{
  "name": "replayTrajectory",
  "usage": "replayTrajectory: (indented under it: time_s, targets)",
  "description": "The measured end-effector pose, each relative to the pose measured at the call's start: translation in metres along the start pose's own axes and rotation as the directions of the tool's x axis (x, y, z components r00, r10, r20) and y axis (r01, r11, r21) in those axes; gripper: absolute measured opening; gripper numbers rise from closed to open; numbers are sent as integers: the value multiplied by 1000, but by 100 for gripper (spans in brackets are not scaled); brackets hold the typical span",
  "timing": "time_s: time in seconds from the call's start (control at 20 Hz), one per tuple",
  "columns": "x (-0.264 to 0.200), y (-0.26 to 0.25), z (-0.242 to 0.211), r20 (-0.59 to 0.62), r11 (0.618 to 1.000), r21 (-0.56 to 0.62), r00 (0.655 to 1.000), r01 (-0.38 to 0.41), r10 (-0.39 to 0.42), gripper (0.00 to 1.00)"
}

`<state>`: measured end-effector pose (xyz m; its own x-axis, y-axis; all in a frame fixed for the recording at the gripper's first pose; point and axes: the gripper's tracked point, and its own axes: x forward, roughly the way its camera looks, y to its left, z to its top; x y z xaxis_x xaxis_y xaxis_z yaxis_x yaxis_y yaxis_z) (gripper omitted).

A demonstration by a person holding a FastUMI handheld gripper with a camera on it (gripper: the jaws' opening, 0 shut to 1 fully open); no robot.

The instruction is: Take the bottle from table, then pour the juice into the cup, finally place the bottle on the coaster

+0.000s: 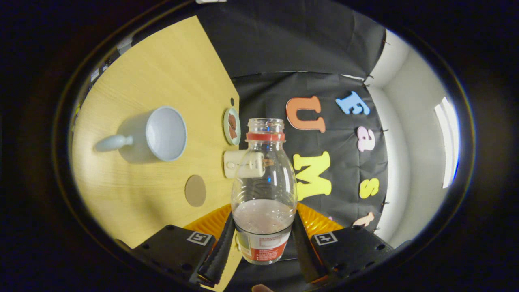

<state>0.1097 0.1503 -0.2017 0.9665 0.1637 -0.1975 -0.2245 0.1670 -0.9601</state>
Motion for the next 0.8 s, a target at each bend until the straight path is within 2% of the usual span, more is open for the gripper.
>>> replayTrajectory:
  time_s: [0.2, 0.4, 0.55, 0.8]
  targets:
    - [-6, -13, -2, 8, 991, 133, 1000, 2, -3, 76]
    - [-14, -17, -4, 14, 943, 332, 999, -33, 30, 76]
    - [-21, -30, -9, 19, 867, 497, 999, -32, 26, 77]
    - [-28, -42, 3, 83, 683, 726, 996, -75, 21, 77]
